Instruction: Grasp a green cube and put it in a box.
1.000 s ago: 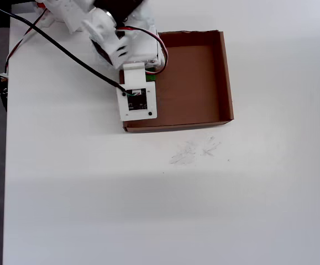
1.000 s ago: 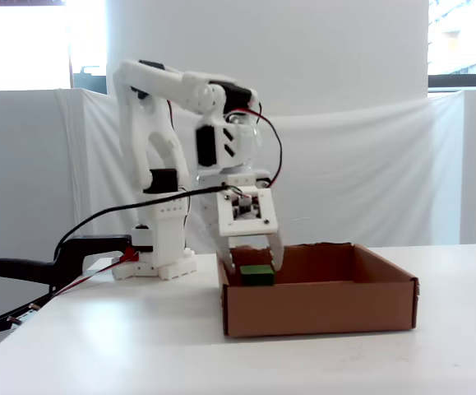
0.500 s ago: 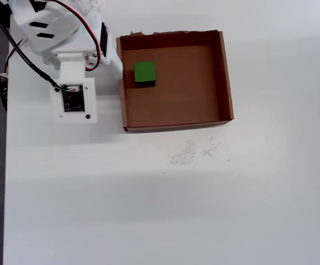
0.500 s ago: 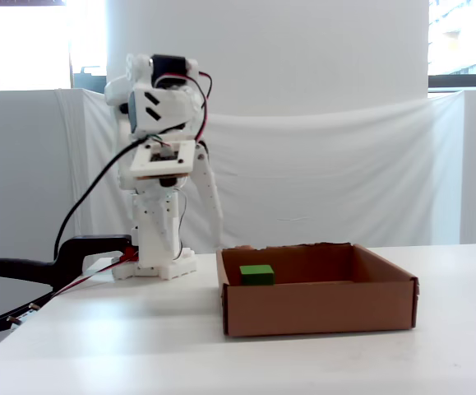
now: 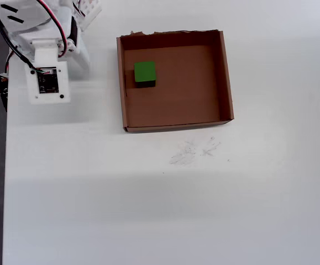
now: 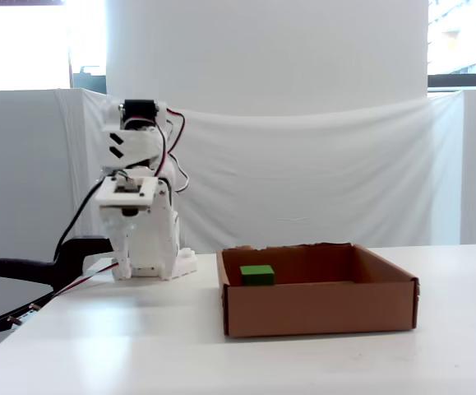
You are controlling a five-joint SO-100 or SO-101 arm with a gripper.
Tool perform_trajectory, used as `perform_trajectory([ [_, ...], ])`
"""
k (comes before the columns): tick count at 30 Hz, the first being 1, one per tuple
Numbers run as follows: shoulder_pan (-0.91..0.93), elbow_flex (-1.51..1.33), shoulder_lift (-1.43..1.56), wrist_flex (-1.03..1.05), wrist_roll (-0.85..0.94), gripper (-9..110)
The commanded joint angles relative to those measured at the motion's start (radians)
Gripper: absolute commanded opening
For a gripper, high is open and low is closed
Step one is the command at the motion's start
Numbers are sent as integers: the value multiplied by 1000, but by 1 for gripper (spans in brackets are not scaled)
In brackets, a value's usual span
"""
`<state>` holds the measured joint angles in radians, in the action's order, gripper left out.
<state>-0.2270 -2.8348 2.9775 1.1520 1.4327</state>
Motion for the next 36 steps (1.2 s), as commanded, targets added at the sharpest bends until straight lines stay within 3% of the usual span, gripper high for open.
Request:
perform_trajectory([
  [1,15,-12,64,11,49,19],
  [10,38,-129,202,43,83,19],
  [36,95,-137,204,66,69,16],
])
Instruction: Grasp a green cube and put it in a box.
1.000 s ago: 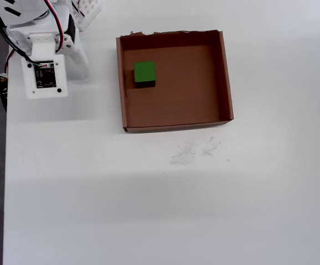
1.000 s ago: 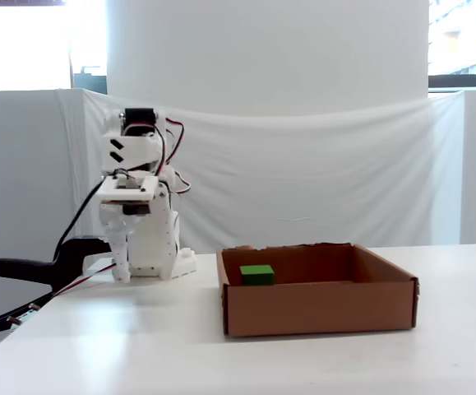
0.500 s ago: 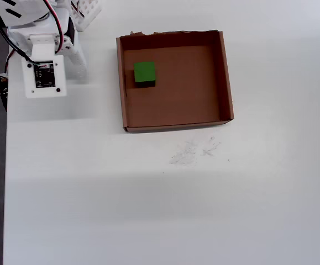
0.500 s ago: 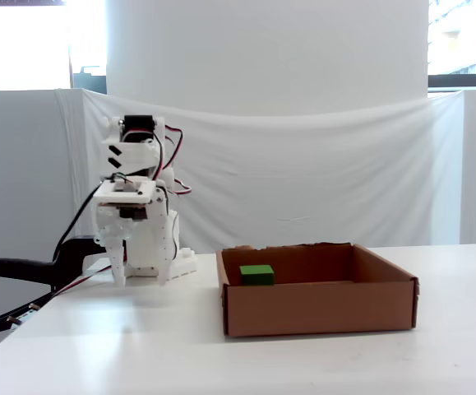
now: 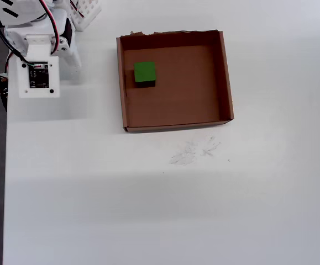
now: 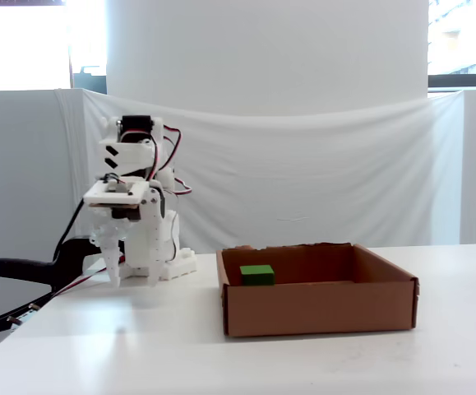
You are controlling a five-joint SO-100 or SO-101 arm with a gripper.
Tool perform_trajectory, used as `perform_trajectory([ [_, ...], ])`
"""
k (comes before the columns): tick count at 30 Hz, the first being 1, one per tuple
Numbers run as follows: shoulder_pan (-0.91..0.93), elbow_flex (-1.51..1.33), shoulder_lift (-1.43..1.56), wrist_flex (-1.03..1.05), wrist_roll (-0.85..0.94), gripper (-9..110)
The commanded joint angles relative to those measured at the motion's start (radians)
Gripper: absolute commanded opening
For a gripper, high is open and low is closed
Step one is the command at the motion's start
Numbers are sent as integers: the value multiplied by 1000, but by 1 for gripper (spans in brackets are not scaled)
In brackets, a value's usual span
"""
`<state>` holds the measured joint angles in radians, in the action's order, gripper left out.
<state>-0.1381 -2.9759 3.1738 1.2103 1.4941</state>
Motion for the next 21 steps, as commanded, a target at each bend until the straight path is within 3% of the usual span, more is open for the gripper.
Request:
perform_trajectory([
  [1,6,5,8,8,3,16],
  [4,-2,5,8,8,-91,16],
  [21,6,5,8,14,-98,16],
])
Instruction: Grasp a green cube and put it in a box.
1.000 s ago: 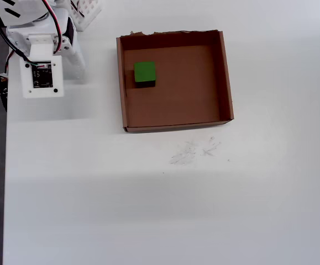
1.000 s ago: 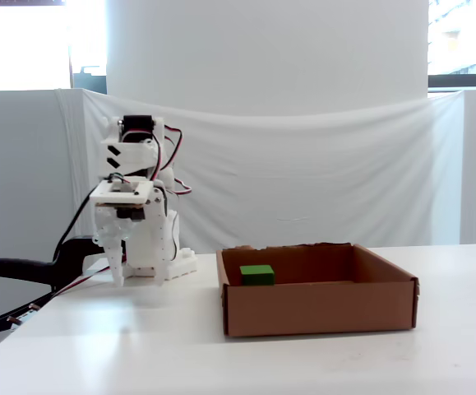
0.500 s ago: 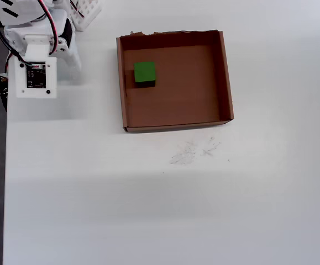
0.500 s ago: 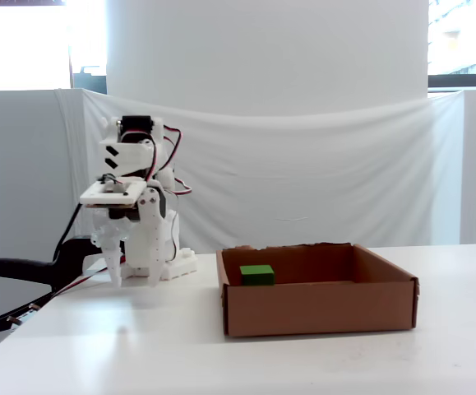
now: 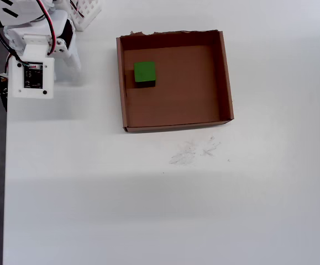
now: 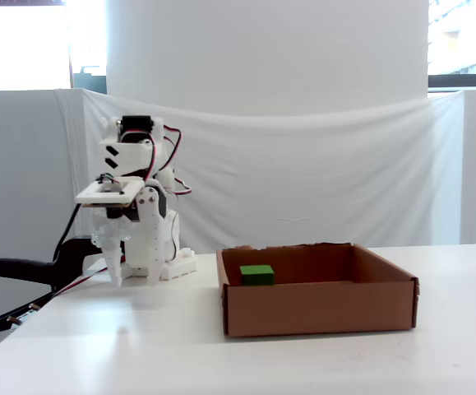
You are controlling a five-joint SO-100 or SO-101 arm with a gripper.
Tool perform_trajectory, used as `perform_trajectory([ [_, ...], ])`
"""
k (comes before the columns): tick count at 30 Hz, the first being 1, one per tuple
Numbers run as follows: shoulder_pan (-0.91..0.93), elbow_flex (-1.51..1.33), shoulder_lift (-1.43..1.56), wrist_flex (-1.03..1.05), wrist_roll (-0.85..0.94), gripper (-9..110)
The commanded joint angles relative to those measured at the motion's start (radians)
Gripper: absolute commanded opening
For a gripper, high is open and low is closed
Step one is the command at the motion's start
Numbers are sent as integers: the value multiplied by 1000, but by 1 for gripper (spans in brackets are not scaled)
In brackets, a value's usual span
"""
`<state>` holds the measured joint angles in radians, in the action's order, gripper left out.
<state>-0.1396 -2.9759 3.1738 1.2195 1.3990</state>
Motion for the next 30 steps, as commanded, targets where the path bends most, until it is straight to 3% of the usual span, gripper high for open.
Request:
perform_trajectory([
  [1,8,5,8,-2,-3,16],
  [18,-18,3,8,18,-77,20],
  [24,-18,3,8,18,-333,21],
  [30,-18,3,8,17,-348,21],
])
